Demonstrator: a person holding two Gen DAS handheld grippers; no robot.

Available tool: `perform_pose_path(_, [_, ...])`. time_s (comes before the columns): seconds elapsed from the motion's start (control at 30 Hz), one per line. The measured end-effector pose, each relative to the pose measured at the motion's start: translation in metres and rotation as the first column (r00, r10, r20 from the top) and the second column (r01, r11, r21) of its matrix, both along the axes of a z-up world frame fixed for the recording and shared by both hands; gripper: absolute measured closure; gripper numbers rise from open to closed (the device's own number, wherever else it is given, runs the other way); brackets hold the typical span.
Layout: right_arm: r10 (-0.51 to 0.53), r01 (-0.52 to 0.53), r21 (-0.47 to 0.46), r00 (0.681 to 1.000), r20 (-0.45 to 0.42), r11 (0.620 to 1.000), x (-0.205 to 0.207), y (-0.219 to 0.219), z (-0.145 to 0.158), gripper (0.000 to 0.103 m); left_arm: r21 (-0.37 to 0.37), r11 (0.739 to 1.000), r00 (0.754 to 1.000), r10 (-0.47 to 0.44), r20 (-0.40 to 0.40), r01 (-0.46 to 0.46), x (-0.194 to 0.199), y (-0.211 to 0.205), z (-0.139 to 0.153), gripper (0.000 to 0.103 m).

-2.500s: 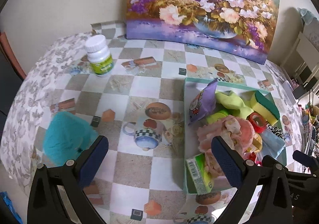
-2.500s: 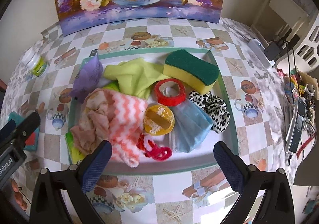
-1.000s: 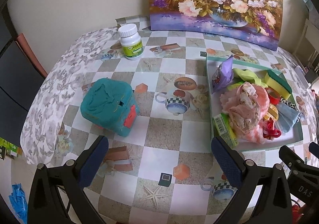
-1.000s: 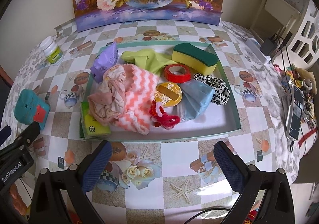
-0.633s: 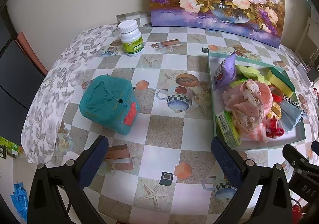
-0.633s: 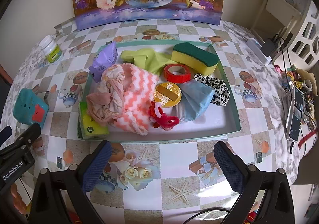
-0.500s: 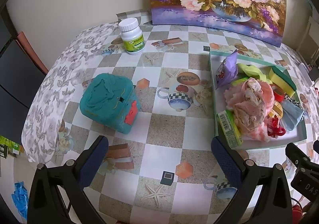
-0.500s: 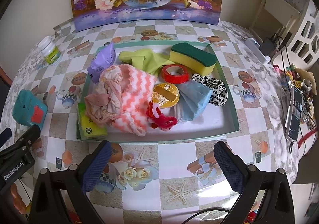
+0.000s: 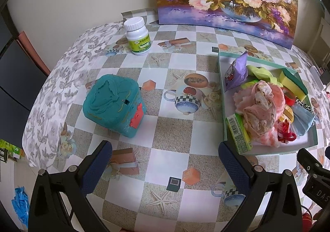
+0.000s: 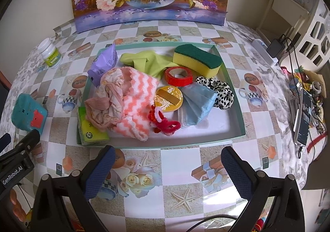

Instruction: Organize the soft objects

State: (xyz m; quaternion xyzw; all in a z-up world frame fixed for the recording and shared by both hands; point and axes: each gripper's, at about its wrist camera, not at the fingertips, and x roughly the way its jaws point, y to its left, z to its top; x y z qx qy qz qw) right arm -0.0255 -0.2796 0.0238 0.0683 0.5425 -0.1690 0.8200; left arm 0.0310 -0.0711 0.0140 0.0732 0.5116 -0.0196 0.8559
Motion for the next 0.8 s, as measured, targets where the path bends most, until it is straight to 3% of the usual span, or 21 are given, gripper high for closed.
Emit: perform_pose_path(0.8, [0.005,-0.005,-0.006,1.0,-0.007,1.0,-0.0002,-0.0007,-0.002,0.0,0.002,1.0,1.0,0.0,0.0,0.0,0.0005,0.0004,-0.0004,0.0])
